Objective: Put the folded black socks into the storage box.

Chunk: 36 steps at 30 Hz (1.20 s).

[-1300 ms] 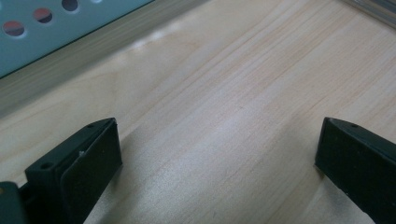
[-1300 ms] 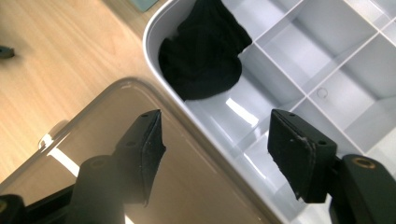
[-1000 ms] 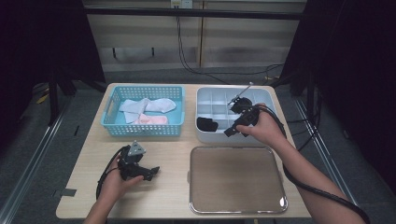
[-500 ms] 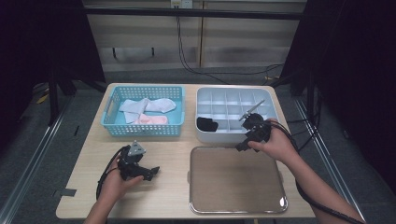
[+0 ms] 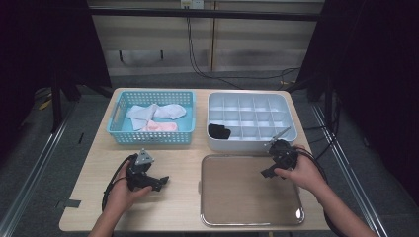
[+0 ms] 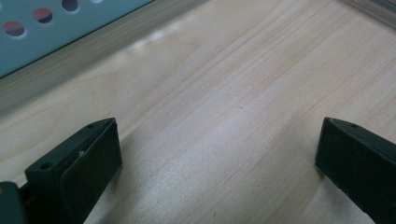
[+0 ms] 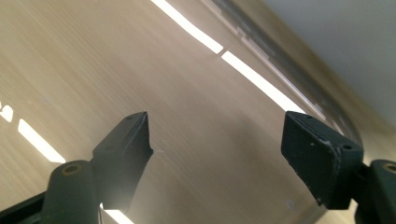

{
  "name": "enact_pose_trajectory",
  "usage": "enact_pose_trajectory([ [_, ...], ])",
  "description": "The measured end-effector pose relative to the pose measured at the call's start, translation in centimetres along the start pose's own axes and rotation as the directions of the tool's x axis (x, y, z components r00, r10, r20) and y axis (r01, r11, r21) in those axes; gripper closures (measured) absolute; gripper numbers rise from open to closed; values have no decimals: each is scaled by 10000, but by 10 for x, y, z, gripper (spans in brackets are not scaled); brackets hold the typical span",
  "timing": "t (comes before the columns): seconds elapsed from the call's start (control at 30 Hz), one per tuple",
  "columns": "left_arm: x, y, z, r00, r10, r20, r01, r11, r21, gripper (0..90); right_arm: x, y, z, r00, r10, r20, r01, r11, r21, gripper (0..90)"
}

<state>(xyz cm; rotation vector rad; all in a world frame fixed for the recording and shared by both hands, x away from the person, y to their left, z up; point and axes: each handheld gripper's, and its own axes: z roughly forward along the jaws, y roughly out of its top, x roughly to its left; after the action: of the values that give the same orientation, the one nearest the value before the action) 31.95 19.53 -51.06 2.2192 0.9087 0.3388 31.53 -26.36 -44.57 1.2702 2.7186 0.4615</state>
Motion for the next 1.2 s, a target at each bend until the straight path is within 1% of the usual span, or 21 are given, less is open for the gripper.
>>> enact_pose_trajectory([
  [0.03, 0, 0, 0, 10000, 0, 0, 0, 10000, 0, 0, 0, 0, 0, 10000, 0, 0, 0, 10000, 0, 232],
  [0.1, 0, 0, 0, 10000, -11, -1, 11, 10000, -2, 0, -1, -6, 1, 9998, 132, 118, -133, 9998, 132, 229],
  [0.13, 0, 0, 0, 10000, -9, 4, 9, 10000, 1, 0, -2, -13, 2, 9995, 275, 121, -279, 9991, 309, 226],
  [0.17, 0, 0, 0, 10000, -6, 2, 6, 10000, -5, 0, -2, -13, 2, 9995, 275, 121, -279, 9991, 309, 226],
  [0.27, 0, 0, 0, 10000, 0, -1, 0, 10000, 0, 0, -5, -26, 5, 9991, 373, 180, -380, 9983, 445, 224],
  [0.4, 0, 0, 0, 10000, 1, -4, -1, 10000, 2, 0, -7, -34, 6, 9988, 410, 284, -424, 9978, 510, 221],
  [0.47, 0, 0, 0, 10000, 39, -79, -39, 10000, 8, 0, -7, -38, 7, 9984, 454, 332, -473, 9971, 594, 219],
  [0.5, 0, 0, 0, 10000, 34, -91, -34, 10000, 4, 0, -7, -40, 7, 9979, 565, 322, -585, 9962, 652, 217],
  [0.53, 0, 0, 0, 9999, 41, -102, -41, 10000, 25, 0, -8, -42, 8, 9982, 482, 346, -504, 9967, 634, 218],
  [0.6, 0, 0, 0, 9999, 41, -103, -41, 10000, 30, 0, -9, -45, 9, 9980, 498, 389, -520, 9970, 578, 222],
  [0.67, 0, 0, 0, 9999, 43, -103, -43, 10000, 24, 0, -9, -48, 8, 9972, 685, 299, -697, 9969, 378, 225],
  [0.77, 0, 0, 0, 9999, 43, -102, -42, 10000, 31, 0, -9, -51, 6, 9972, 689, 294, -698, 9971, 311, 224],
  [0.8, 0, 0, 0, 10000, 36, -83, -36, 10000, 2, 0, -9, -52, 4, 9962, 816, 296, -826, 9960, 334, 222],
  [0.9, 0, 0, 0, 9999, 39, -105, -38, 10000, 27, 0, -11, -55, 3, 9957, 838, 384, -852, 9957, 367, 218],
  [0.93, 0, 0, 0, 9999, 30, -99, -30, 10000, 23, 0, -13, -59, 3, 9947, 942, 409, -962, 9942, 485, 218],
  [1.0, 0, 0, 0, 9999, 66, -125, -65, 10000, 53, 0, -15, -61, 3, 9944, 957, 443, -983, 9934, 591, 218],
  [1.03, 0, 0, 0, 9999, 61, -129, -61, 10000, 52, 0, -16, -64, 3, 9947, 926, 438, -953, 9934, 636, 217],
  [1.1, 0, 0, 0, 10000, 25, -89, -24, 10000, 47, 0, -16, -68, 4, 9922, 1227, 232, -1239, 9903, 627, 215],
  [1.13, 0, 1, 0, 10000, 19, -95, -18, 10000, 51, 0, -16, -69, 3, 9911, 1319, 172, -1328, 9888, 686, 215],
  [1.17, 0, 1, 0, 10000, 21, -77, -21, 10000, 40, 0, -15, -70, 3, 9914, 1298, 165, -1306, 9896, 609, 214],
  [1.2, 0, 1, 0, 10000, 35, -91, -35, 10000, 41, 0, -14, -72, 3, 9880, 1542, 56, -1543, 9859, 648, 216],
])
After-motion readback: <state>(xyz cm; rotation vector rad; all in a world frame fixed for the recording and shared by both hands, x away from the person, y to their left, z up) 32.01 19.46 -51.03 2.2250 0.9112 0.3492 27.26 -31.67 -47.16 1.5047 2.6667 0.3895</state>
